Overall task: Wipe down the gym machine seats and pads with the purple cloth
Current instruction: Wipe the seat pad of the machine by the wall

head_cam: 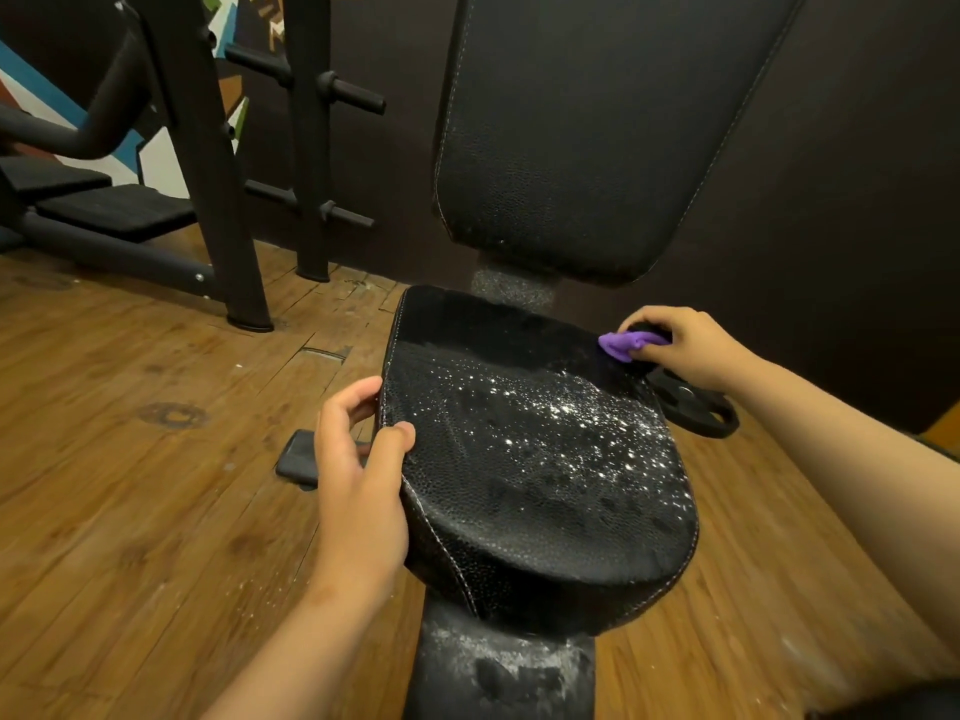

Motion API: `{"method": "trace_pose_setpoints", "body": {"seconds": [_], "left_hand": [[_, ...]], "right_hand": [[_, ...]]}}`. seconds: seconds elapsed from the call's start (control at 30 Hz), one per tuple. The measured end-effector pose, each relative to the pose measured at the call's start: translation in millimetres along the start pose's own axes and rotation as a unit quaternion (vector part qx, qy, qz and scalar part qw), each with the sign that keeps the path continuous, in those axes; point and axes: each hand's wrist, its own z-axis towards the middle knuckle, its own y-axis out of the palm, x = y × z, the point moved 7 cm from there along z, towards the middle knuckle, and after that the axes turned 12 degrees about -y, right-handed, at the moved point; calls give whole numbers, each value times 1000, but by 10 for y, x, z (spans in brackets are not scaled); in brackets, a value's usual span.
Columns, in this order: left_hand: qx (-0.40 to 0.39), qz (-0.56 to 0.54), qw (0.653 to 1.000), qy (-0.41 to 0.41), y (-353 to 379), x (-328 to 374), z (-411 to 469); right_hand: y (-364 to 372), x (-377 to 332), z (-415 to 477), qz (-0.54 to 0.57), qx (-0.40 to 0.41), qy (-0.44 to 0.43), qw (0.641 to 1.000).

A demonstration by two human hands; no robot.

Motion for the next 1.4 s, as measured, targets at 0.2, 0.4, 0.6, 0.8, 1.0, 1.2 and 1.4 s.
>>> {"method": "trace_pose_setpoints", "body": {"seconds": [0.2, 0.4, 0.6, 0.8, 1.0, 1.2, 1.4], "left_hand": [[-12, 7, 1000, -3, 18, 17, -1], [-10, 47, 999, -24, -11, -3, 0], [-6, 50, 999, -14, -15, 31, -7], [-4, 32, 999, -11, -26, -36, 47], [-12, 31, 999, -10, -19, -75, 52], [-14, 25, 999, -23, -15, -68, 24], [-12, 13, 999, -35, 1, -72, 14]], "right_hand": [[-59, -387, -680, 62, -23, -22, 998], [-111, -720, -984, 47, -53, -36, 997], [-56, -700, -972, 45, 16, 3, 999], [0, -488, -565, -18, 47, 33, 998], [36, -503, -440, 0, 42, 38, 998], [36, -1005, -951, 64, -27, -67, 995], [8, -539, -634, 48, 52, 21, 997]]}}
